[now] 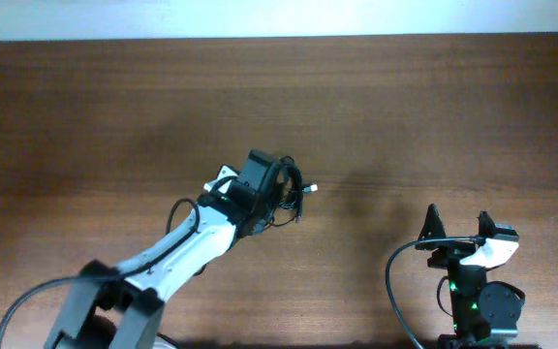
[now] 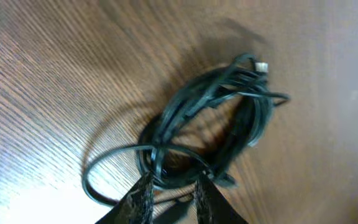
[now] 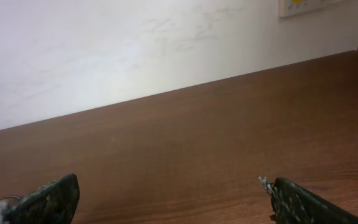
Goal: Untangle cables
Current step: 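Close the left gripper on the cable coil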
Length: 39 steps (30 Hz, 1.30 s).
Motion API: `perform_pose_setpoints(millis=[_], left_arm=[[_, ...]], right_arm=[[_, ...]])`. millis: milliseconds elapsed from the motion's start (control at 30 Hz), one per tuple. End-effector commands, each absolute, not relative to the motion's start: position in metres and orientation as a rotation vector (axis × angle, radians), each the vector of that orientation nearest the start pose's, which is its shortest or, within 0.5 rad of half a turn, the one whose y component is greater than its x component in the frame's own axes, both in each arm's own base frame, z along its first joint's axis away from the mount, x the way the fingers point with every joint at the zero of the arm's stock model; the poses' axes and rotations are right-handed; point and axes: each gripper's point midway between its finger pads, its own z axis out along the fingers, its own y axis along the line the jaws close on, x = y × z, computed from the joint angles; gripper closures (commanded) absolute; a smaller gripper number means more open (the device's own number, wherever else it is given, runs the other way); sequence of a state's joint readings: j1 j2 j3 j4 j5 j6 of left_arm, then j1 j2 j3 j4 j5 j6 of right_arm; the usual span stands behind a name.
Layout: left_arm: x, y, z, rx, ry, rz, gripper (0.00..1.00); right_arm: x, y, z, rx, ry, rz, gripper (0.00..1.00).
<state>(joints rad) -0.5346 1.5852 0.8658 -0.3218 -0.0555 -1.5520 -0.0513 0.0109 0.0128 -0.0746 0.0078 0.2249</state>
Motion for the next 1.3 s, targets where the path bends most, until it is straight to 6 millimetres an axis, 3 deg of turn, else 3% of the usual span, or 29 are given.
perform_pose_setpoints(millis=[0,167,200,233,333,400,467,533,600,667,833,933,1033,1133,1267], left_arm=[[0.332,-0.178,0.031,-1.366,2.393,-0.547,0.68],[0.34,-0.182,0.013,-1.367,2.394,-0.546,0.81],[0.341,-0.183,0.011,-1.366,2.393,-0.546,0.86],[0.34,-0.183,0.01,-1.367,2.394,-0.545,0.99],[0.345,-0.186,0.014,-1.358,2.378,-0.576,1.0],[0.356,-0.194,0.03,-1.245,2.366,-0.65,1.0],[0.378,-0.208,0.079,-0.904,2.305,-0.749,1.0],[0.385,-0.214,0.122,-0.588,2.242,-0.745,1.0],[0.378,-0.217,0.121,-0.559,2.276,-0.754,1.0],[0.365,-0.22,0.109,-0.64,2.346,-0.785,1.0],[0.324,-0.263,0.1,-0.939,2.451,-1.007,1.0],[0.285,-0.268,0.076,-1.475,2.465,-0.97,0.91],[0.269,-0.272,0.07,-1.471,2.519,-0.922,0.96],[0.243,-0.25,0.05,-1.531,2.611,-0.7,1.0],[0.231,-0.257,0.051,-1.534,2.686,-0.731,1.0]], right_arm=[[0.246,-0.014,0.155,0.228,1.638,0.117,0.01],[0.246,-0.014,0.155,0.228,1.638,0.117,0.01],[0.246,-0.014,0.155,0.228,1.638,0.117,0.01],[0.246,-0.014,0.155,0.228,1.638,0.117,0.01],[0.246,-0.014,0.155,0.228,1.638,0.117,0.01],[0.246,-0.014,0.155,0.228,1.638,0.117,0.01],[0.246,-0.014,0.155,0.228,1.638,0.117,0.01],[0.246,-0.014,0.155,0.228,1.638,0.117,0.01],[0.246,-0.014,0.155,0.228,1.638,0.117,0.02],[0.246,-0.014,0.155,0.228,1.638,0.117,0.01],[0.246,-0.014,0.155,0.228,1.638,0.117,0.01],[0.246,-0.014,0.155,0.228,1.638,0.117,0.01],[0.246,-0.014,0.155,0.228,1.638,0.117,0.01],[0.246,-0.014,0.155,0.228,1.638,0.117,0.01],[0.246,-0.014,0.155,0.228,1.638,0.117,0.01]])
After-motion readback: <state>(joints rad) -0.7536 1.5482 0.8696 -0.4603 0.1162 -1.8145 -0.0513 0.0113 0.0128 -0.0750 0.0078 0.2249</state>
